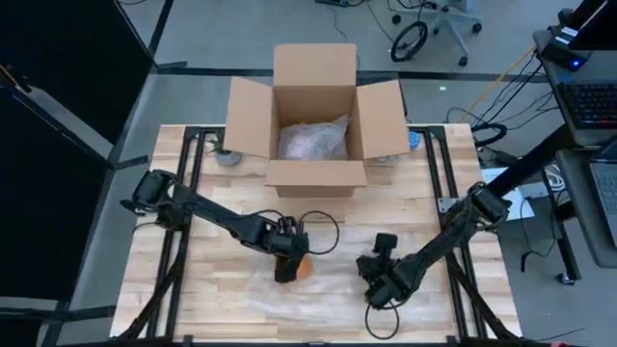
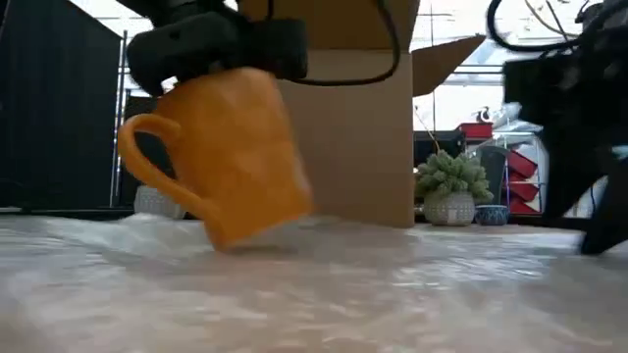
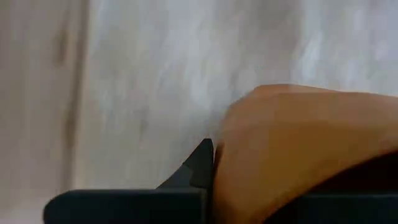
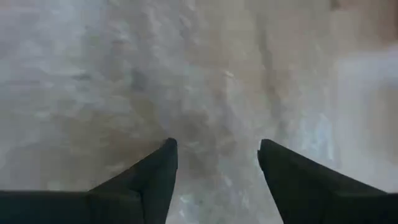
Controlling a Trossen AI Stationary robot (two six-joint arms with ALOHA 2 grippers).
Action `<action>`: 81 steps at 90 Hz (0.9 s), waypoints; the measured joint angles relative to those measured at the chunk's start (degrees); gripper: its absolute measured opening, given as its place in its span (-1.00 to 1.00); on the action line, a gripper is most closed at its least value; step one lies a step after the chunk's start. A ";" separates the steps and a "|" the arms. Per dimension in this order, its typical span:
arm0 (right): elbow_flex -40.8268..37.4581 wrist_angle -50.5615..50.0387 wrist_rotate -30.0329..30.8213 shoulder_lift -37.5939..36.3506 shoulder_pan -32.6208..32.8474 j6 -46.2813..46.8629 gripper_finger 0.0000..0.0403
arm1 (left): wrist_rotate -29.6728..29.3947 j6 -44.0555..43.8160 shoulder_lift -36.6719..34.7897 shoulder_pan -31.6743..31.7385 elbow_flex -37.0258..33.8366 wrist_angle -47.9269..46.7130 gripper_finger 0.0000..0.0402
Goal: Wrap mug
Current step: Wrap the orange mug with transparent bubble wrap
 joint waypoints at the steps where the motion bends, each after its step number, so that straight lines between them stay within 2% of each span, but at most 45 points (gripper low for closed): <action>1: 0.00 0.05 -0.19 -0.33 0.10 0.46 0.05 | -0.16 -0.22 -0.14 0.00 -0.04 -0.29 -0.98; 9: 0.00 0.96 -0.32 -2.50 0.63 3.38 0.05 | -0.30 -0.94 -1.51 0.02 0.69 -0.58 -0.98; 25: 0.02 3.07 -0.31 -7.01 1.03 7.07 0.05 | -0.15 2.18 -2.44 0.02 6.19 7.05 -0.96; 38: 0.15 2.77 -3.19 -10.74 2.61 12.67 0.05 | 5.83 5.21 -0.62 0.61 7.77 20.02 -0.98; 52: 0.17 2.07 -5.12 -12.36 7.48 21.27 0.05 | 9.73 4.67 4.36 1.86 7.81 26.58 -0.98; 69: 0.17 0.73 -10.01 -11.97 12.59 33.38 0.05 | 13.22 5.40 13.65 3.50 16.62 22.95 -0.98; 76: 0.17 0.59 -10.10 -11.92 14.04 37.10 0.05 | 14.11 8.01 17.53 3.81 23.26 14.88 -0.98; 81: 0.17 0.58 -10.11 -11.95 14.85 39.30 0.05 | 12.21 10.07 19.71 3.80 27.90 6.09 -0.98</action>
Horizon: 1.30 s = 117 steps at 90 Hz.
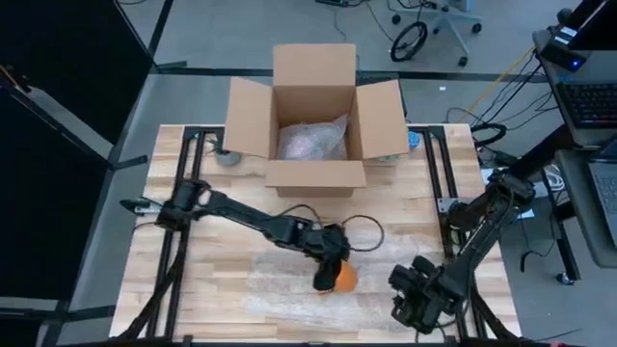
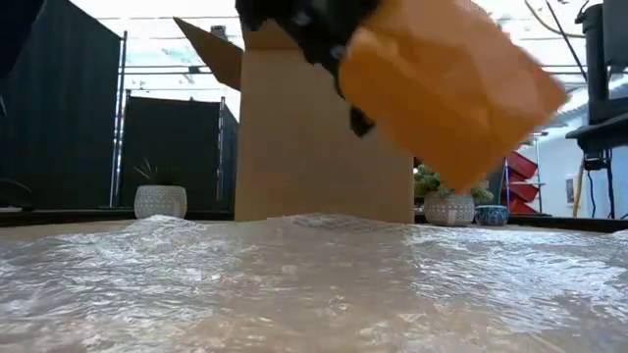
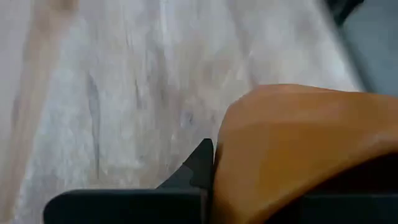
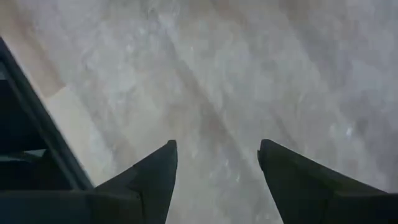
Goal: Wrap mug
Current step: Wrap the orange mug with transparent bubble wrap
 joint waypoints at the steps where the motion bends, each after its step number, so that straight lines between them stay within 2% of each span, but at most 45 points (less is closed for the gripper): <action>1: 0.00 0.01 0.02 0.00 0.10 0.40 0.05 | -0.57 0.49 0.50 0.00 0.92 -1.62 -0.98; 13: 0.00 0.02 0.30 0.00 1.45 3.34 0.05 | -3.57 4.01 4.76 -0.02 10.42 -11.18 -0.98; 28: 0.00 -0.26 0.03 0.01 2.15 4.09 0.05 | -3.61 11.08 7.91 0.11 13.46 -8.36 -0.91; 41: 0.00 0.62 -0.13 0.00 2.88 4.38 0.05 | -3.63 12.86 7.83 0.52 13.40 -9.55 -0.68; 58: 0.02 0.05 -0.07 0.00 3.56 5.14 0.05 | 1.04 12.99 6.73 1.60 13.38 -9.17 -0.26; 69: 0.02 0.08 -0.02 0.00 3.56 5.14 0.05 | 0.97 12.64 5.38 1.55 13.49 -8.06 -0.02; 83: 0.02 0.00 -0.28 0.00 3.50 5.16 0.05 | -0.49 12.71 3.77 1.31 13.41 -8.90 0.14; 89: 0.02 -0.58 -2.78 0.00 3.50 5.90 0.05 | -0.65 12.56 2.35 1.32 13.29 -10.50 0.17; 97: 0.07 -3.36 -6.99 -0.06 3.83 9.73 0.05 | -1.41 11.29 -0.15 1.12 13.35 -11.77 0.18; 106: 0.07 -7.26 -7.31 -0.31 5.06 16.64 0.05 | -1.52 9.65 -2.83 0.34 13.48 -13.40 0.18; 117: 0.07 -10.60 -7.43 0.28 6.82 27.10 0.05 | -3.50 9.58 -4.68 -1.34 13.46 -22.90 0.18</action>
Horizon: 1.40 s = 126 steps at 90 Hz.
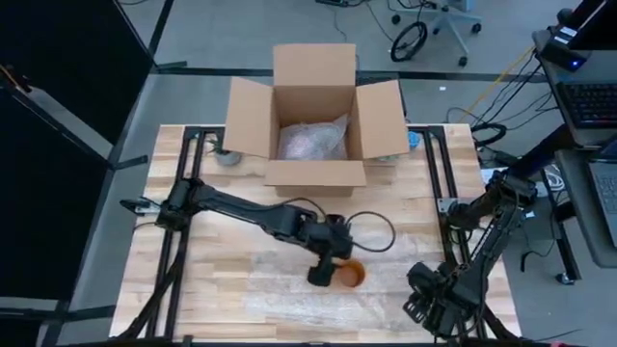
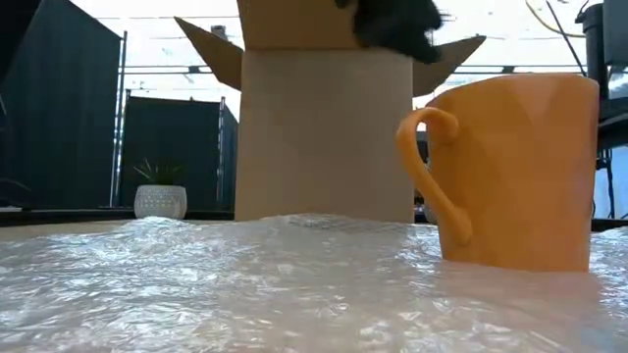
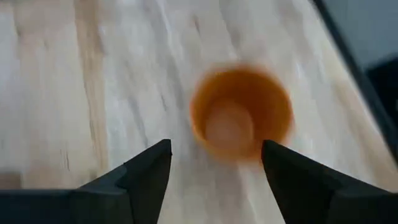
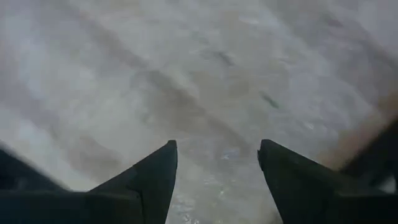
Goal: Wrap mug
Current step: Wrap the orange mug with transparent bubble wrap
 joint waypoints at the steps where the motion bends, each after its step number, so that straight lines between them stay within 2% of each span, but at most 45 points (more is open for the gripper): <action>1: 0.00 -0.04 0.03 0.09 0.22 0.88 0.05 | -0.38 -0.01 -0.03 -0.15 -0.02 -0.97 0.18; 11: 0.00 -1.05 -0.12 1.49 2.19 8.56 0.05 | -1.58 -0.02 -0.61 -1.85 -2.75 -7.16 0.18; 19: 0.00 -3.09 -1.66 3.90 3.10 12.11 0.05 | 2.00 -0.33 -0.66 -2.73 -5.61 -9.10 0.18; 31: 0.01 -4.85 -5.78 8.43 2.89 11.27 0.05 | 4.10 -2.33 -0.66 -4.04 -10.21 -9.06 0.18; 57: 0.02 -6.86 -6.04 12.67 2.22 11.90 0.05 | 2.81 -7.80 -0.66 -5.97 -19.68 -8.07 0.18; 70: -0.20 -6.02 -5.84 12.95 0.41 12.32 -0.02 | 0.86 -11.08 -0.66 -6.34 -23.43 -4.92 0.18; 93: -4.09 3.40 -3.70 12.60 -0.09 13.63 -0.25 | -3.10 -12.13 -0.72 -7.50 -26.55 -1.83 0.18; 101: -4.03 3.92 -3.19 12.59 -0.43 12.61 -0.36 | -3.40 -12.08 -0.79 -7.56 -27.03 -1.10 0.18; 126: 0.83 -1.72 0.72 11.72 -0.52 8.62 -0.94 | -4.38 -11.60 -0.79 -7.53 -27.10 0.12 0.18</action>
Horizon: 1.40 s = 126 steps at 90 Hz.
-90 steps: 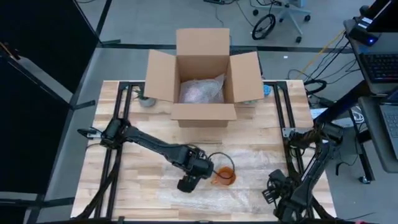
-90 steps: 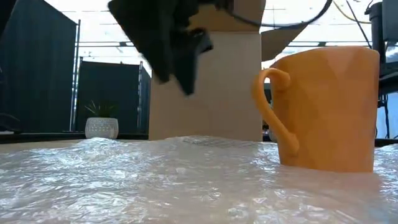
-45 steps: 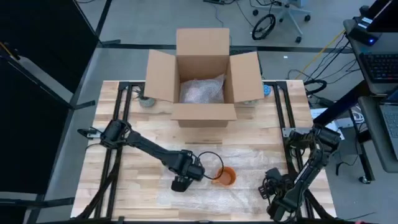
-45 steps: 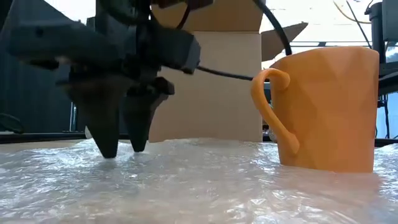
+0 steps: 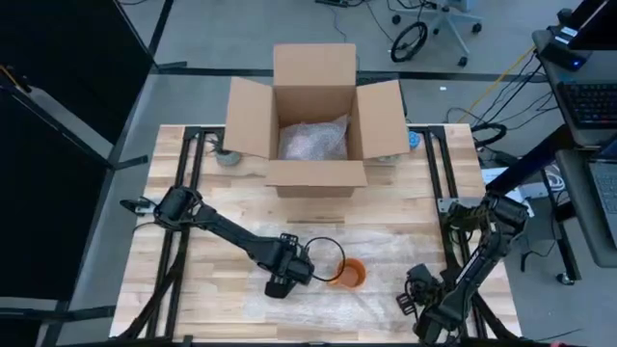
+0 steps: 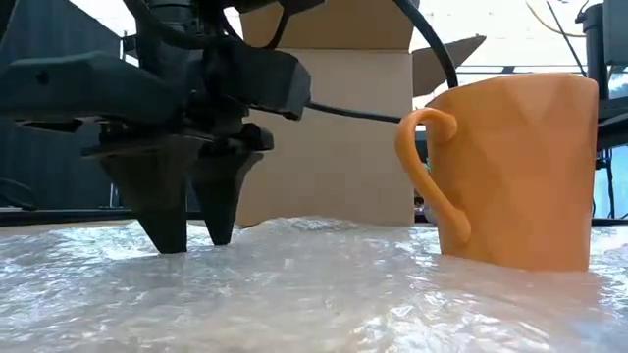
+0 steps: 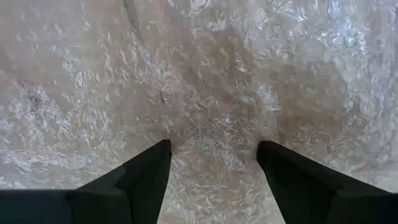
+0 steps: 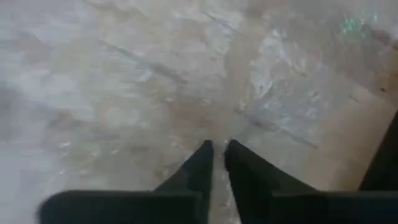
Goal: Wrap mug
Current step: Wrap the orange mug with transparent bubble wrap
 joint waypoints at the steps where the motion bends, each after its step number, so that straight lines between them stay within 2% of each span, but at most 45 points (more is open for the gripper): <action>1: 0.23 -0.55 0.41 -0.12 -0.04 -0.09 -0.95 | -0.09 0.01 0.00 0.00 0.00 0.04 0.18; 27: 7.32 -10.49 10.40 -3.04 -1.07 -2.40 -0.99 | -0.48 0.15 0.02 0.09 0.00 0.48 0.18; 48: 13.16 -12.40 30.83 -4.05 -4.16 -9.21 -0.99 | -0.59 -0.42 -0.25 0.09 0.07 -0.15 0.18; 63: 15.13 -8.29 38.28 -4.13 -8.34 -20.49 -0.99 | -3.02 -1.47 -3.26 -0.18 0.25 -2.30 0.18; 80: 15.26 3.66 40.36 -4.13 -13.67 -39.09 -1.00 | -5.70 -1.97 -10.27 -0.94 0.50 -3.07 0.18; 99: 15.26 17.24 40.01 -4.13 -18.92 -57.40 -0.99 | -10.58 -2.04 -17.56 -1.93 0.52 -3.38 0.18; 112: 15.26 19.96 38.78 -4.13 -22.02 -61.13 -0.94 | -11.34 -3.38 -19.72 -2.60 0.52 -4.80 0.18; 126: 15.26 23.42 30.88 -3.29 -24.83 -65.94 -0.66 | -14.80 -4.84 -20.67 -3.88 0.51 -7.30 0.18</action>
